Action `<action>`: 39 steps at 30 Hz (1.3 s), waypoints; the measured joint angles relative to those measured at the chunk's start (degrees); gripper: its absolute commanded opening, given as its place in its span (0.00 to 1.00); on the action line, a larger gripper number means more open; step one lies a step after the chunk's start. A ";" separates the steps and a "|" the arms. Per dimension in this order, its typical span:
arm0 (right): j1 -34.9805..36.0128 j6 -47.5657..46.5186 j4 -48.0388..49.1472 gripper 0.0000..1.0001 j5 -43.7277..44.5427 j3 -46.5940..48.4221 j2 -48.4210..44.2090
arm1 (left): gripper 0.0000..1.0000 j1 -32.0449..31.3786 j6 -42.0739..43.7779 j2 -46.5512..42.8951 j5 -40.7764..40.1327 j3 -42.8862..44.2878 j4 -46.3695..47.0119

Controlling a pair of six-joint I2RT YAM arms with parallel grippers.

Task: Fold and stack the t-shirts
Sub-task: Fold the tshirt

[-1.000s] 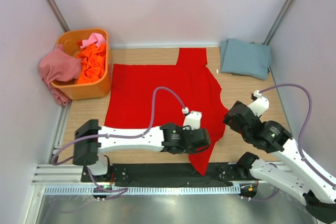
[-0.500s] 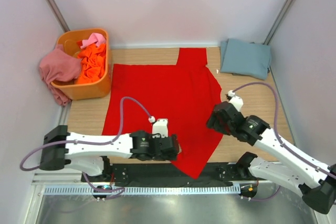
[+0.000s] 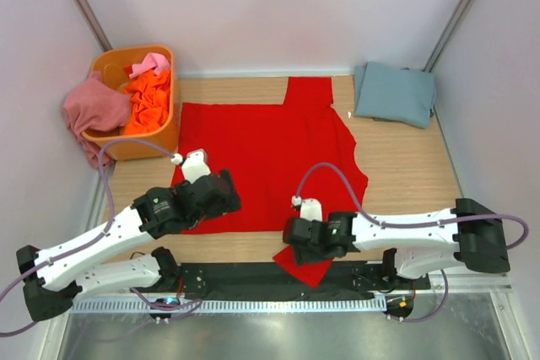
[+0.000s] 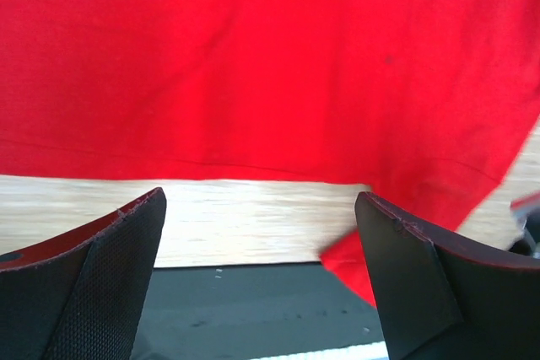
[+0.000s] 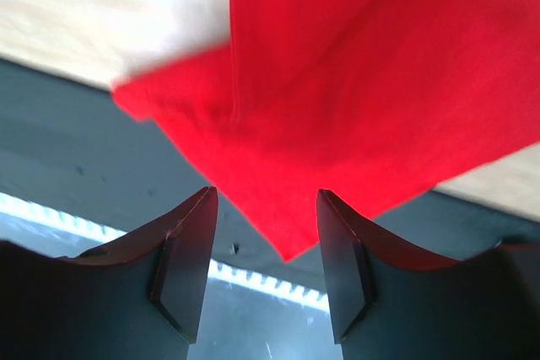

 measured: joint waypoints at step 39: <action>17.70 13.97 -2.62 0.11 4.96 0.59 9.66 | 0.91 19.26 10.93 -5.53 7.63 -7.32 -1.09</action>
